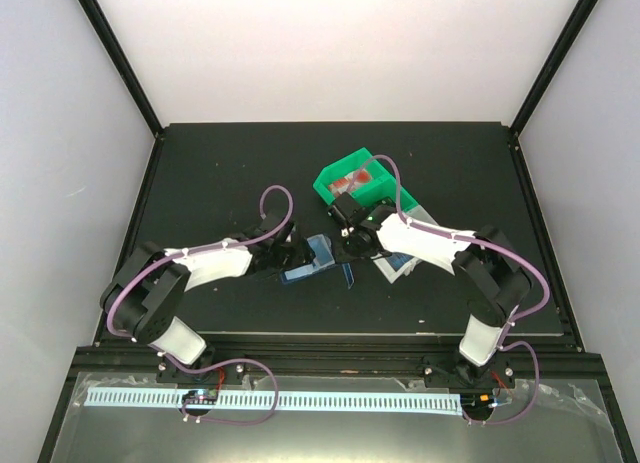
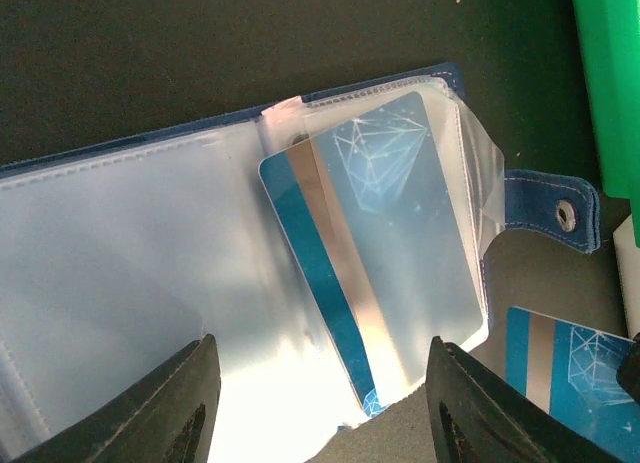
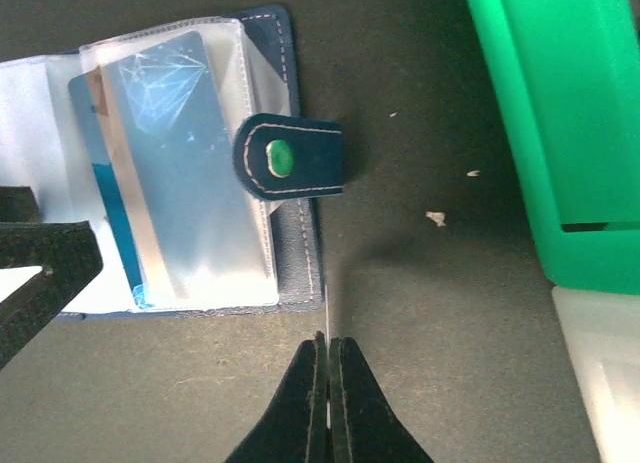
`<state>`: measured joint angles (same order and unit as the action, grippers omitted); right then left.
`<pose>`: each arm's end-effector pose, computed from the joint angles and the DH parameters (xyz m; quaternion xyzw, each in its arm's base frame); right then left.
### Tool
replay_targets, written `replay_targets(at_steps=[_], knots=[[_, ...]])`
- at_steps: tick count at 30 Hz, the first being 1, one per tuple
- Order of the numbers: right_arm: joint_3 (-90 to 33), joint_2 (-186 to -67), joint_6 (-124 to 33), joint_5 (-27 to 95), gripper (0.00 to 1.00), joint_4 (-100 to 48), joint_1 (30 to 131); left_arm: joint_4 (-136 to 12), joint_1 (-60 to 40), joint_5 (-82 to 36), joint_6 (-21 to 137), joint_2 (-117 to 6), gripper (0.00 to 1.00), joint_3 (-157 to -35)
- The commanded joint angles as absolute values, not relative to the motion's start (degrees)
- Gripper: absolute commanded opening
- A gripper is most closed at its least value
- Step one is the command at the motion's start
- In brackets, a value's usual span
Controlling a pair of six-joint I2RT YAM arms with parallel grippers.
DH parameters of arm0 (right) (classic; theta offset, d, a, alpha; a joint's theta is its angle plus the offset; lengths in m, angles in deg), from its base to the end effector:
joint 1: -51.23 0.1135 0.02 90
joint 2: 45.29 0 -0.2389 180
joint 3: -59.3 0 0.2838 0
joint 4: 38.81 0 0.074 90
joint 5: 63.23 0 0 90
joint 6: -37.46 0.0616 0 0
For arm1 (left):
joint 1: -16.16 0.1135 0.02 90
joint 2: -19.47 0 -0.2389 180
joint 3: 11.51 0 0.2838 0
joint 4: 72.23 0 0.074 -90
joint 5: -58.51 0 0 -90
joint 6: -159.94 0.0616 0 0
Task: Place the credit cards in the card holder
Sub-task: Insert the credit card into the card holder.
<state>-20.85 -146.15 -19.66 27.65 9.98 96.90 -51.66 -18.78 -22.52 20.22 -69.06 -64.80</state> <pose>0.2634 0.2710 0.1208 -0.1110 0.9777 0.1185 0.1330 0.2580 -0.1920 0.0770 -0.0998 0.9479 -0.2526 0.1663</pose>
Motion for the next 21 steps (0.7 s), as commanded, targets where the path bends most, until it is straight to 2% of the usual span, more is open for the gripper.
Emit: replay_targets(at_steps=[1, 13, 21], knots=[[-22.7, -144.2, -18.3, 23.1, 0.01, 11.3, 96.9, -49.8, -18.5, -23.3, 19.9, -70.1, 0.58, -67.2], [-32.3, -152.7, -24.9, 22.2, 0.01, 17.2, 96.6, -48.4, -18.4, -20.8, 20.2, -76.5, 0.56, -72.6], [-31.8, -150.8, -23.7, 17.7, 0.01, 18.3, 96.6, -50.4, -18.5, -18.9, 20.9, -75.7, 0.53, -72.3]])
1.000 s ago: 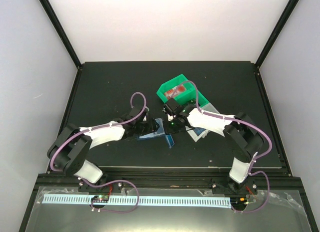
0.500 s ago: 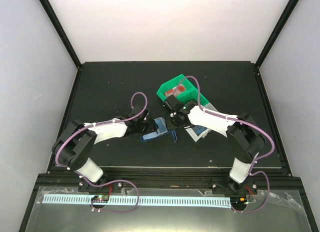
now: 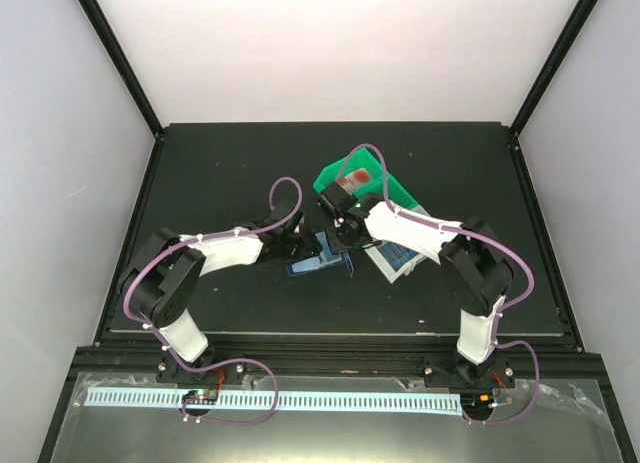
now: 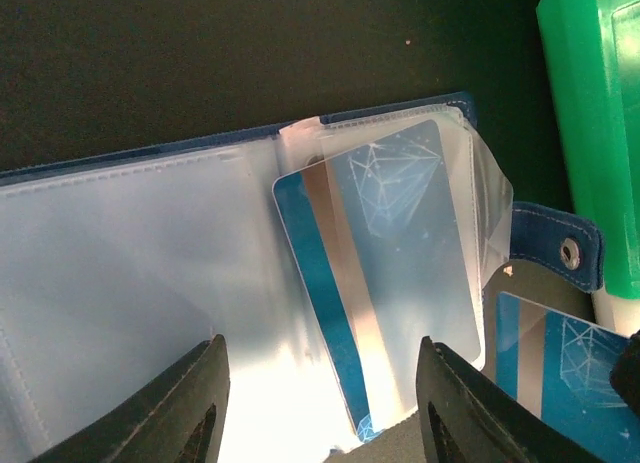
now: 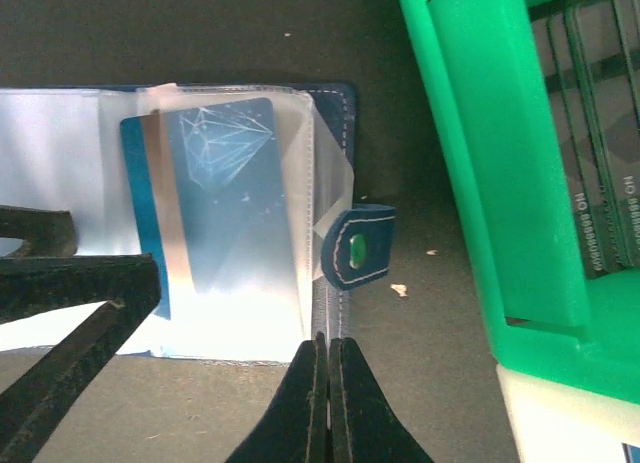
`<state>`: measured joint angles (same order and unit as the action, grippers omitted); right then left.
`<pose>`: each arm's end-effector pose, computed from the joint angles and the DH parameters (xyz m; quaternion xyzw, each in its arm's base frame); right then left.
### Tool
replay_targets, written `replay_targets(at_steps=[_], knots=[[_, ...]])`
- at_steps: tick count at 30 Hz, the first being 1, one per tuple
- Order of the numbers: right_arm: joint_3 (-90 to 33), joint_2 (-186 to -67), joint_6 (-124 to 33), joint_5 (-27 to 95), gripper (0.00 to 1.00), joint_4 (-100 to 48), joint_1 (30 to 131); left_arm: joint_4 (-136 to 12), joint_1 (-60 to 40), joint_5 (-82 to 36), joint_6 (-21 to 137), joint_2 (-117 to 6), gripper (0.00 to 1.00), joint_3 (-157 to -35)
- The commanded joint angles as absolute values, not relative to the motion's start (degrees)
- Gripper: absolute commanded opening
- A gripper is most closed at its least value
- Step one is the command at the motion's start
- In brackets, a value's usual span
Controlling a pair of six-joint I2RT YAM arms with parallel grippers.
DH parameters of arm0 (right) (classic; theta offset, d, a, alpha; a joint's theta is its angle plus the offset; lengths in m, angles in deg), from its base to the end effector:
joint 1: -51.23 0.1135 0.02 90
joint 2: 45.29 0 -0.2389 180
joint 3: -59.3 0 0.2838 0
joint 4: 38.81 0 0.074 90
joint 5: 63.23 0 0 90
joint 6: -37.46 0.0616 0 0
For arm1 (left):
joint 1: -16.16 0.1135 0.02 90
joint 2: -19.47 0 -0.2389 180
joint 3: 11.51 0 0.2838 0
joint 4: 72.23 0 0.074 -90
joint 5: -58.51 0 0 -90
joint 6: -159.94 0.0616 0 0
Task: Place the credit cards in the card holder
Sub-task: Insert the credit card into the card holder.
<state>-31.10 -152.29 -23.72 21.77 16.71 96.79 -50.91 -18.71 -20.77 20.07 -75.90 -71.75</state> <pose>0.2863 0.2842 0.1321 -0.1370 0.9774 0.0595 0.1497 0.2796 -0.2088 0.0759 -0.0977 0.9486 -0.2597 0.1520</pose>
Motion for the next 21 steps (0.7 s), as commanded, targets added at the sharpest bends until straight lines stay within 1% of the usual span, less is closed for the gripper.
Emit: replay_targets(at_steps=[1, 3, 7, 10, 16, 21], knots=[[-32.0, -150.0, -23.5, 16.8, 0.01, 18.6, 96.6, -50.8, -18.4, -18.8, 21.0, -75.1, 0.52, -72.2], [-32.2, -148.7, -23.3, 14.9, 0.01, 18.9, 96.4, -51.5, -18.5, -18.7, 21.3, -73.8, 0.51, -71.8], [-32.8, -149.5, -24.2, 13.7, 0.01, 19.9, 95.8, -53.6, -18.6, -16.8, 21.6, -71.6, 0.55, -71.4], [-33.6, -151.4, -25.8, 13.6, 0.01, 20.7, 95.3, -54.6, -18.7, -15.9, 21.5, -70.9, 0.57, -71.5], [-34.5, -153.7, -28.0, 16.7, 0.01, 20.9, 94.7, -49.3, -18.6, -19.6, 19.8, -74.3, 0.58, -73.7], [-34.1, -154.9, -28.4, 18.3, 0.01, 20.6, 94.6, -51.8, -18.7, -17.4, 19.2, -76.4, 0.59, -74.0]])
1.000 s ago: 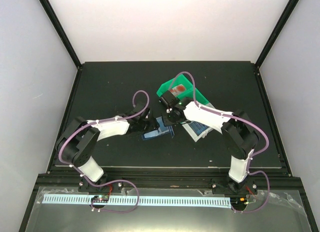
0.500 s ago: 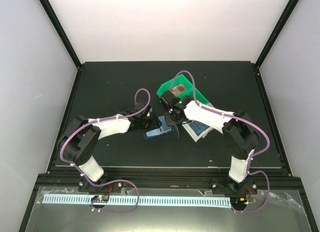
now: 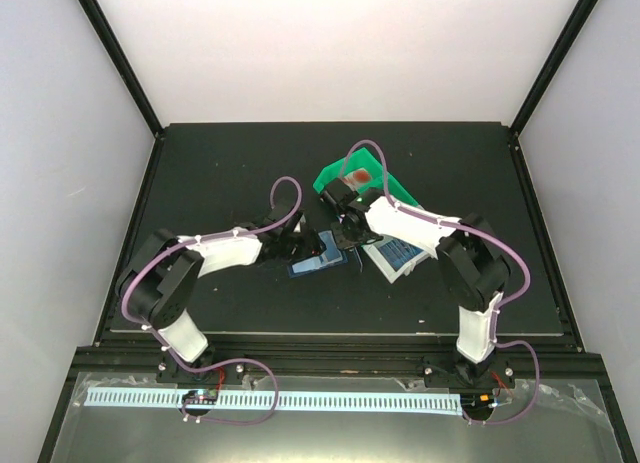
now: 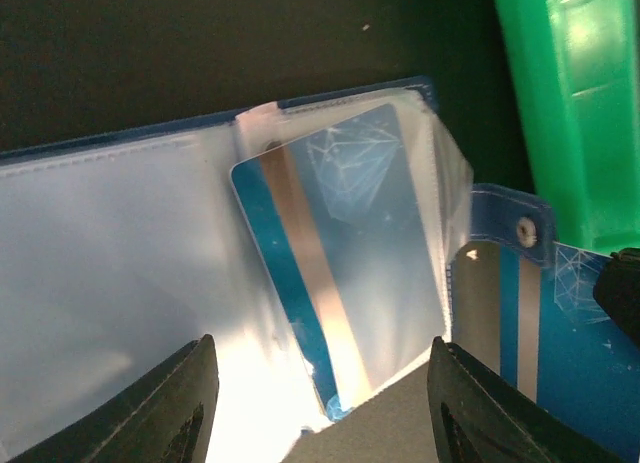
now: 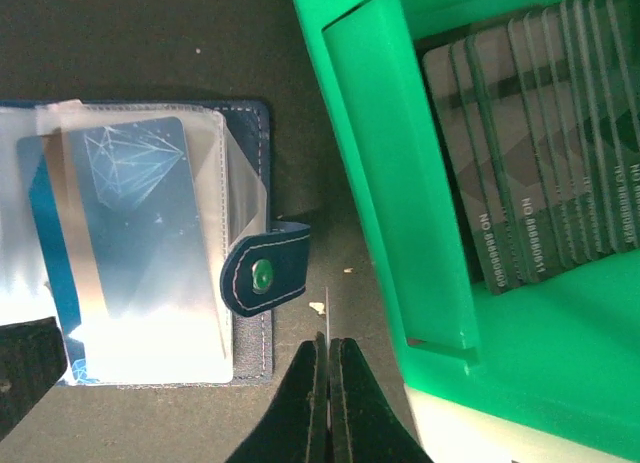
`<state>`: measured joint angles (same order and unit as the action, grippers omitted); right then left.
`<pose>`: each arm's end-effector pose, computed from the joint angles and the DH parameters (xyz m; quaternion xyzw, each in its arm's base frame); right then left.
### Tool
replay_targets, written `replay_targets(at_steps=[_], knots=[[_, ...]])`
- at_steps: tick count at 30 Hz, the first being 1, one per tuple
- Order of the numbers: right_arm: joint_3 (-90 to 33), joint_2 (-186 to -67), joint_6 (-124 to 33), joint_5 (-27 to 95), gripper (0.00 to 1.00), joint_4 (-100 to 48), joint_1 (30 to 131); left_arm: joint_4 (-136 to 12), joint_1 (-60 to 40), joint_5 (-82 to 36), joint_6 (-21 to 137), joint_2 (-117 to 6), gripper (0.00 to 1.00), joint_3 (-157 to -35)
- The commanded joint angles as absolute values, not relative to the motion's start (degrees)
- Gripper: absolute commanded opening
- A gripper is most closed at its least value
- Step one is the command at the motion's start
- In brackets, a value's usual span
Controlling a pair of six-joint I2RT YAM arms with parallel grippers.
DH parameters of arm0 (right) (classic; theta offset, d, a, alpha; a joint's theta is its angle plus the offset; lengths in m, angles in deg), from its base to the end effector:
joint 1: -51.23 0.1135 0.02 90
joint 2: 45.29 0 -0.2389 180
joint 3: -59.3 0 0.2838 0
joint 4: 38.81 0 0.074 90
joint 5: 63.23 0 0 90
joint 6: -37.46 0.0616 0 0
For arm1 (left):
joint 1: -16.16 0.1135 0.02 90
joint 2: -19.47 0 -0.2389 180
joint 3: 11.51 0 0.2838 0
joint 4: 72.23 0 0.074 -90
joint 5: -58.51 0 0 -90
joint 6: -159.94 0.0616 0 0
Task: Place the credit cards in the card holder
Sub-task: Insert the credit card into the card holder.
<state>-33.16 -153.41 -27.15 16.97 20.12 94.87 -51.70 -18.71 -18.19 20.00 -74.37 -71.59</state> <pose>0.2991 0.2708 0.1341 -0.1453 0.9767 0.0059 0.1580 0.2792 -0.2118 0.0854 -0.0888 0.9419 -0.2868 0.1505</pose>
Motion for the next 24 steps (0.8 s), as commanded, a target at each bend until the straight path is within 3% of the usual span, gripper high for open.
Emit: replay_targets(at_steps=[1, 8, 24], knots=[[-34.0, -155.2, -28.5, 18.8, 0.01, 20.5, 94.6, -52.3, -18.7, -17.0, 19.3, -77.1, 0.59, -74.1], [-33.0, -156.0, -30.2, 24.7, 0.01, 19.2, 94.6, -54.7, -18.7, -15.6, 19.6, -80.5, 0.48, -76.1], [-31.7, -155.8, -30.5, 28.0, 0.01, 17.7, 94.6, -59.6, -18.9, -10.5, 27.5, -84.4, 0.46, -78.8]])
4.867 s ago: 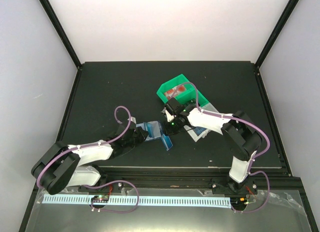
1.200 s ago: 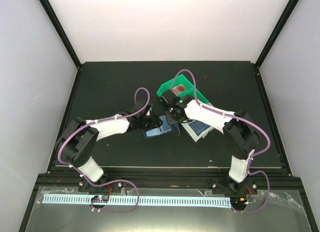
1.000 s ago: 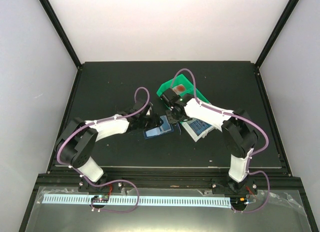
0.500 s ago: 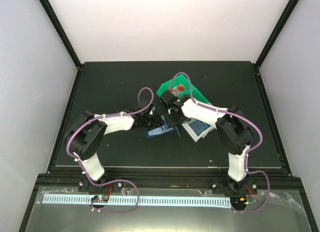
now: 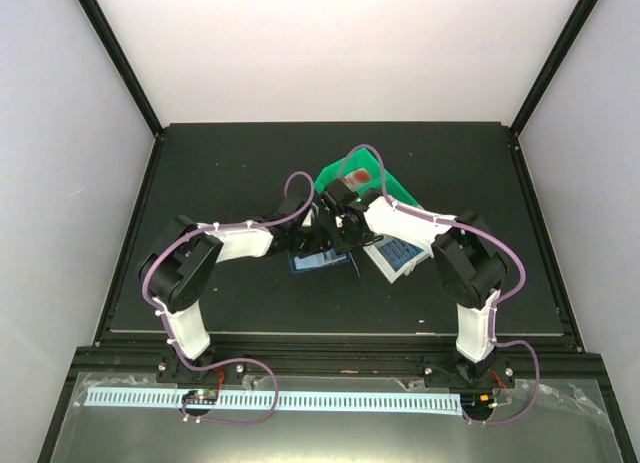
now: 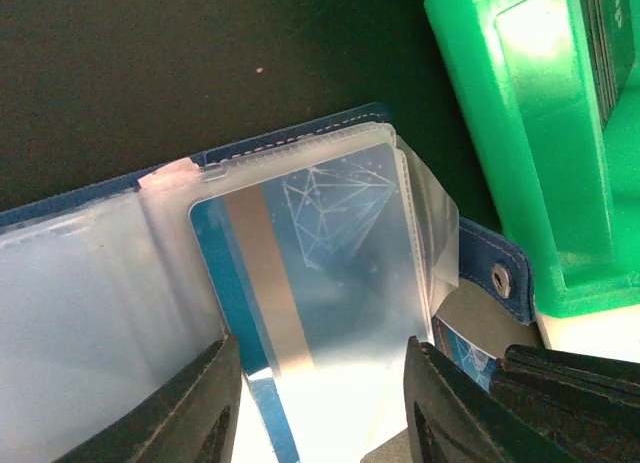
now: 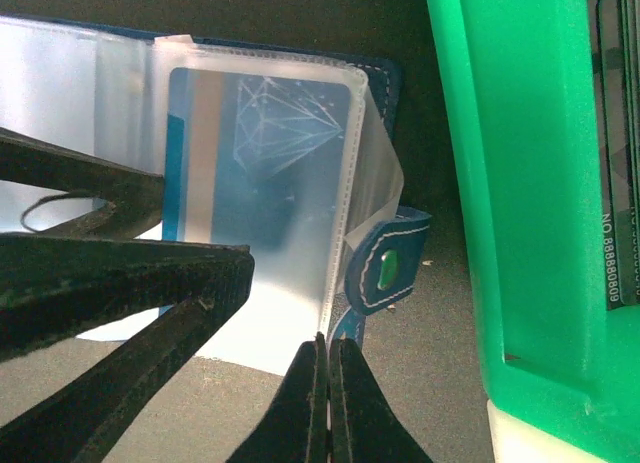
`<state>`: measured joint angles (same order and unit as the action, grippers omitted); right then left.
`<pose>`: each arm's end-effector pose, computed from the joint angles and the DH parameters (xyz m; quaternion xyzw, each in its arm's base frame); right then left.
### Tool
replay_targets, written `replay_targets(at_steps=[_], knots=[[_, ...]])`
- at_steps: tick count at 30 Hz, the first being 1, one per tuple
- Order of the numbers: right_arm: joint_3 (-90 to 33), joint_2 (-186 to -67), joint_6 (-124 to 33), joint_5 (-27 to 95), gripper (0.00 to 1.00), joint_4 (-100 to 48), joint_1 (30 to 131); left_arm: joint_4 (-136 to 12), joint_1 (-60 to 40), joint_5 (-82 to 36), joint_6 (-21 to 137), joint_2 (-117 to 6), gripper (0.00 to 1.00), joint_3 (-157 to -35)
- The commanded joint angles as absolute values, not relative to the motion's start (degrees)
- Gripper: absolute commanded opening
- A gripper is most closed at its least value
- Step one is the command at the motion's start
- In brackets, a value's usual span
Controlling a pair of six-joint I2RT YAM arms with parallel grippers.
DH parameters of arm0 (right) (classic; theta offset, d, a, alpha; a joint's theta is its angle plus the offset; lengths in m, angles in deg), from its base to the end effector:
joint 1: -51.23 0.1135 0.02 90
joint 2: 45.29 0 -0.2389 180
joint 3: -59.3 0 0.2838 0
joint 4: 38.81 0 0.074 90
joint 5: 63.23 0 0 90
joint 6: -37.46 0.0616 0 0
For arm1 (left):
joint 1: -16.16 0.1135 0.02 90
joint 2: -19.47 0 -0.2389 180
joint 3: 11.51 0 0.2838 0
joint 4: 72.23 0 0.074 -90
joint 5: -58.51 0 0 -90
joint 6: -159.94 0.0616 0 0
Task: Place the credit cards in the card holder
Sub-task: Insert the credit card into the card holder.
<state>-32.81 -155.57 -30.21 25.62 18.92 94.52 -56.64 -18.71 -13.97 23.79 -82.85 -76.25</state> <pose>0.2960 0.2771 0.1176 -0.1793 0.9761 0.0581 0.1085 0.2974 -0.2299 0.0676 -0.0443 0.9379 -0.3127 0.1435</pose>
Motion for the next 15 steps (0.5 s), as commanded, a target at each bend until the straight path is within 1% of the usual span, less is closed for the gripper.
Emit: replay_targets(at_steps=[1, 4, 9, 13, 15], knots=[[-31.6, -155.7, -30.4, 27.8, 0.01, 17.6, 94.6, -59.8, -18.8, -10.4, 28.5, -84.3, 0.44, -78.8], [-31.2, -154.8, -30.0, 26.9, 0.01, 17.2, 94.6, -60.6, -18.9, -11.1, 30.9, -82.9, 0.41, -78.2], [-30.9, -153.7, -28.2, 22.0, 0.01, 17.3, 94.5, -57.7, -18.8, -14.0, 33.4, -81.8, 0.41, -78.7], [-29.4, -149.5, -26.4, 18.9, 0.01, 17.1, 94.0, -53.7, -18.8, -16.3, 34.1, -80.0, 0.44, -78.6], [-28.9, -146.1, -26.9, 22.2, 0.01, 16.6, 93.9, -52.4, -18.9, -17.0, 34.7, -77.7, 0.47, -77.7]])
